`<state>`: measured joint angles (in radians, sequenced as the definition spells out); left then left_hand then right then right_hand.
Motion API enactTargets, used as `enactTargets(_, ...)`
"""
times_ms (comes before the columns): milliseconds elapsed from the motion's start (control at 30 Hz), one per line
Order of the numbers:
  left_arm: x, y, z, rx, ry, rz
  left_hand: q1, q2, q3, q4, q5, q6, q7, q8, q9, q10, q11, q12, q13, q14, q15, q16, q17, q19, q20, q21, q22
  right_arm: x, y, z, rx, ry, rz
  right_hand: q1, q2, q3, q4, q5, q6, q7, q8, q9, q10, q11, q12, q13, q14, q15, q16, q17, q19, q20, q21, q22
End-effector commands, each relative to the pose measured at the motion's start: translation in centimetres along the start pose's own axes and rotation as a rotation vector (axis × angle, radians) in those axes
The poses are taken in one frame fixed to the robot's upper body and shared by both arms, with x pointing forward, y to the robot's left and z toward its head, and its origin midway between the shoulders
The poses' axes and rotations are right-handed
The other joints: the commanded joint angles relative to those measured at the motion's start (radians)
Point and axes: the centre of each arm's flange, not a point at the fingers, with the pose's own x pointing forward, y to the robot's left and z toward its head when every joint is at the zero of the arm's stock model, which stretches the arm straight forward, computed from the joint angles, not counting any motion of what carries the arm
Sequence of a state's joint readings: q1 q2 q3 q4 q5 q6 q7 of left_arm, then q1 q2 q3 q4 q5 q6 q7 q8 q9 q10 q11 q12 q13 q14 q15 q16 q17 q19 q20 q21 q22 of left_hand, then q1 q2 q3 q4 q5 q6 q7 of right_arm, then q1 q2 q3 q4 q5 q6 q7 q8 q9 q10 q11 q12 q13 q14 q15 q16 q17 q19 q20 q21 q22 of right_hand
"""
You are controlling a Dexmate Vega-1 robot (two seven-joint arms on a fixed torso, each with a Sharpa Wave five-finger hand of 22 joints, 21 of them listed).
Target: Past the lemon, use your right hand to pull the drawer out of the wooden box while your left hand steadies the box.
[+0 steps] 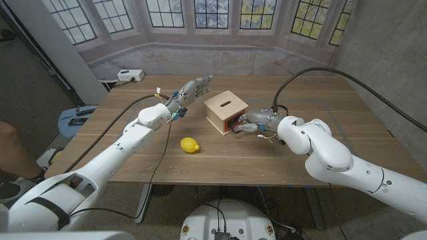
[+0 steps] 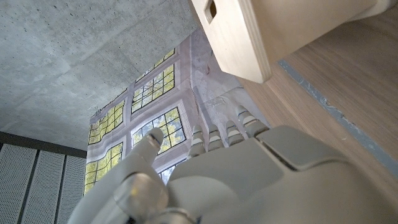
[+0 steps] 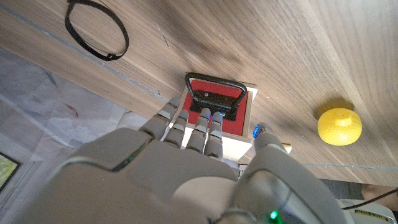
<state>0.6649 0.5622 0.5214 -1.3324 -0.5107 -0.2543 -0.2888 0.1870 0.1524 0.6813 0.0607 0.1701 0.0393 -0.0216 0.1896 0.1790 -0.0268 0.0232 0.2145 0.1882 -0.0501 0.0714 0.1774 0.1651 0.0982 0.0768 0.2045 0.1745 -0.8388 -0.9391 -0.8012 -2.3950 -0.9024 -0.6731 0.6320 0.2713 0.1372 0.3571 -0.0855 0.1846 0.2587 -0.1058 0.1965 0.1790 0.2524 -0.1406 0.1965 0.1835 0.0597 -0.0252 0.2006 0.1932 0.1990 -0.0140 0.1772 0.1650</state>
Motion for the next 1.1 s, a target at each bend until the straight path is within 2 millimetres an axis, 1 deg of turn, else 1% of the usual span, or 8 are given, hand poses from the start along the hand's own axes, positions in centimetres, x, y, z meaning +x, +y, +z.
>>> enactTargets(33,-0.1,-0.4,0.4,0.028,-0.002,-0.004,-0.005,0.0,0.0,-0.004,0.002,0.01,0.003,-0.002,0.003,0.005,0.005,-0.002,0.003,0.005,0.008,0.0,0.005,0.013,0.0,-0.004,0.002,0.4,0.1,0.3,-0.049,0.006,0.013,-0.006,-0.001,-0.002,-0.001,0.006,0.014,-0.021,0.002,0.005,0.012,-0.019,0.003,0.006,0.015,0.051,0.004,0.002,0.003,0.024,0.007,0.004)
enactTargets(133,-0.1,-0.4,0.6,0.034,-0.008,-0.004,-0.005,0.001,0.001,-0.004,0.002,0.01,0.003,-0.002,0.003,0.005,0.006,-0.002,0.003,0.004,0.009,0.0,0.005,0.012,0.0,-0.004,0.002,0.4,0.1,0.2,-0.055,0.007,0.009,-0.006,-0.001,0.0,-0.003,0.007,0.022,-0.032,0.004,0.005,0.02,-0.03,0.005,0.007,0.024,0.075,0.006,0.001,0.004,0.038,0.009,0.004)
enactTargets(200,0.0,-0.5,0.7,0.035,-0.011,-0.003,-0.005,0.002,0.001,-0.004,0.002,0.011,0.003,-0.002,0.003,0.005,0.005,-0.002,0.003,0.004,0.009,0.0,0.005,0.012,0.001,-0.004,0.002,0.5,0.1,0.1,-0.06,0.011,0.007,-0.006,-0.001,0.0,-0.003,0.007,0.024,-0.035,0.004,0.005,0.021,-0.032,0.005,0.007,0.025,0.077,0.006,0.001,0.005,0.042,0.009,0.004)
enactTargets(300,0.1,-0.6,0.6,0.032,-0.011,-0.005,-0.005,0.002,0.001,-0.004,0.002,0.011,0.005,-0.002,0.003,0.004,0.005,-0.003,0.003,0.004,0.009,0.0,0.005,0.012,0.001,-0.004,0.002,0.5,0.2,0.1,-0.06,0.012,0.003,-0.007,-0.002,0.005,-0.007,0.008,0.029,-0.037,0.002,0.005,0.024,-0.035,0.003,0.007,0.019,-0.007,0.002,0.0,0.005,0.043,0.011,0.004)
enactTargets(533,0.1,-1.1,0.4,0.022,-0.005,-0.016,-0.006,0.003,0.002,-0.003,0.002,0.011,0.006,-0.003,0.003,0.005,0.007,-0.003,0.003,0.004,0.009,0.0,0.005,0.012,0.002,-0.004,0.002,0.9,0.4,0.3,-0.054,0.001,0.006,-0.013,-0.005,0.007,-0.009,0.008,0.032,-0.036,0.0,0.005,0.029,-0.027,0.002,0.008,0.078,-0.08,0.021,-0.001,0.022,0.019,0.016,0.004)
enactTargets(667,0.1,-1.1,0.3,0.021,-0.004,-0.013,-0.006,0.004,0.003,-0.003,0.002,0.011,0.006,-0.003,0.003,0.004,0.008,-0.003,0.003,0.004,0.009,0.0,0.006,0.012,0.003,-0.005,0.002,1.2,0.5,0.3,-0.051,0.002,0.01,-0.014,-0.006,0.009,-0.01,0.008,0.042,-0.033,0.003,0.005,0.04,-0.022,0.006,0.008,0.097,-0.085,0.025,-0.001,0.027,0.015,0.017,0.004)
enactTargets(967,0.3,-0.9,0.1,0.023,0.001,-0.021,-0.006,0.005,0.004,-0.003,0.002,0.01,0.007,-0.003,0.003,0.005,0.008,-0.003,0.003,0.004,0.007,0.0,0.005,0.012,0.003,-0.005,0.002,1.7,0.9,0.5,-0.058,-0.011,0.028,-0.015,-0.007,0.015,-0.013,0.009,0.057,-0.024,0.006,0.006,0.052,-0.01,0.008,0.008,0.128,-0.102,0.029,-0.003,0.041,-0.027,0.02,0.004)
enactTargets(1100,0.3,-0.9,0.1,0.022,0.004,-0.024,-0.006,0.005,0.004,-0.003,0.002,0.01,0.007,-0.003,0.003,0.003,0.009,-0.004,0.003,0.004,0.005,0.0,0.005,0.012,0.002,-0.005,0.002,2.0,1.1,0.5,-0.066,-0.013,0.038,-0.015,-0.008,0.018,-0.015,0.01,0.061,-0.021,0.006,0.006,0.06,0.0,0.009,0.009,0.147,-0.113,0.032,-0.004,0.045,-0.034,0.019,0.004)
